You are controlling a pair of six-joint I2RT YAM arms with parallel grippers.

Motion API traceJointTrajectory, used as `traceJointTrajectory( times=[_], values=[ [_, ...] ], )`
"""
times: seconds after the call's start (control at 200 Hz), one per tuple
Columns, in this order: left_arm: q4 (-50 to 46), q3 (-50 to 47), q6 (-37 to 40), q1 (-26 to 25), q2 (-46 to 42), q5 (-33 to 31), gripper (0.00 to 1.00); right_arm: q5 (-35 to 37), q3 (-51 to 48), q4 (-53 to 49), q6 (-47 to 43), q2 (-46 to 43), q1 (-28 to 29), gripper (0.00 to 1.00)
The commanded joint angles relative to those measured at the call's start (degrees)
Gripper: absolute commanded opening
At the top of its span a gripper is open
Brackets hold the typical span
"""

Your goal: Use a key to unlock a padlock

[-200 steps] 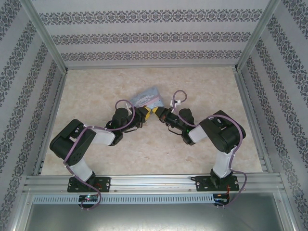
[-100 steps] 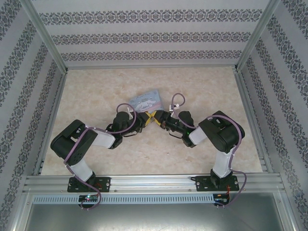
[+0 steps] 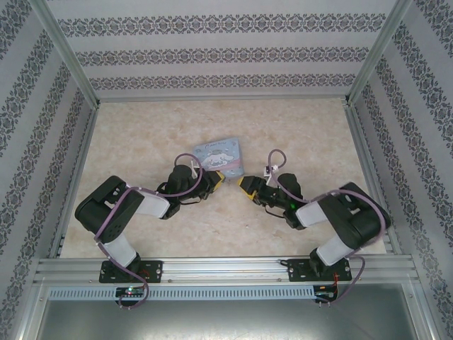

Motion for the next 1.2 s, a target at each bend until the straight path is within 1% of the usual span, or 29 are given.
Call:
traceJointTrajectory(
  times=[0.0,0.07,0.135,0.215,0.285,0.385,0.43,0.515,0.685,0.914,1.064,1.194],
  values=[
    [-1.7,2.2,2.6,0.2,0.1,3.2,0.0,2.5,3.1,-23.0,-14.0,-8.7,1.0,0.57],
    [-2.8,2.6,3.2,0.3,0.1,3.7,0.0,9.2,8.6,-38.8,-24.3,-14.4,3.7,0.57],
    [-4.0,2.9,3.9,0.3,-0.1,4.1,0.0,16.4,13.4,-50.8,-32.6,-17.1,6.5,0.57],
    [-5.5,3.6,4.6,0.3,-0.2,4.8,0.0,24.3,17.4,-59.2,-40.7,-17.9,9.9,0.57],
    [-6.1,4.0,4.9,0.3,-0.1,5.1,0.0,30.3,19.4,-62.8,-45.4,-17.4,12.2,0.56],
    [-7.2,4.6,5.5,0.3,-0.1,5.7,0.0,36.2,20.5,-63.9,-50.2,-16.0,15.0,0.54],
    [-7.7,4.7,5.7,0.3,-0.3,5.8,0.0,37.9,20.7,-63.8,-52.1,-15.2,16.0,0.51],
    [-8.1,5.0,5.9,0.4,-0.3,6.3,0.0,39.4,21.0,-62.5,-55.6,-13.3,17.9,0.45],
    [-8.7,5.3,6.3,0.4,-0.4,6.8,0.0,40.5,22.3,-60.0,-60.8,-9.0,21.3,0.42],
    [-8.8,5.2,6.5,0.3,-0.5,7.0,0.0,42.2,25.7,-58.7,-63.1,-3.7,23.9,0.41],
    [-8.8,5.0,6.4,0.3,-0.5,7.0,0.0,43.0,27.9,-58.4,-63.5,-1.0,23.9,0.41],
    [-8.8,5.0,6.5,0.3,-0.7,7.2,0.0,44.0,29.7,-58.4,-64.1,1.5,23.8,0.39]
  ],
)
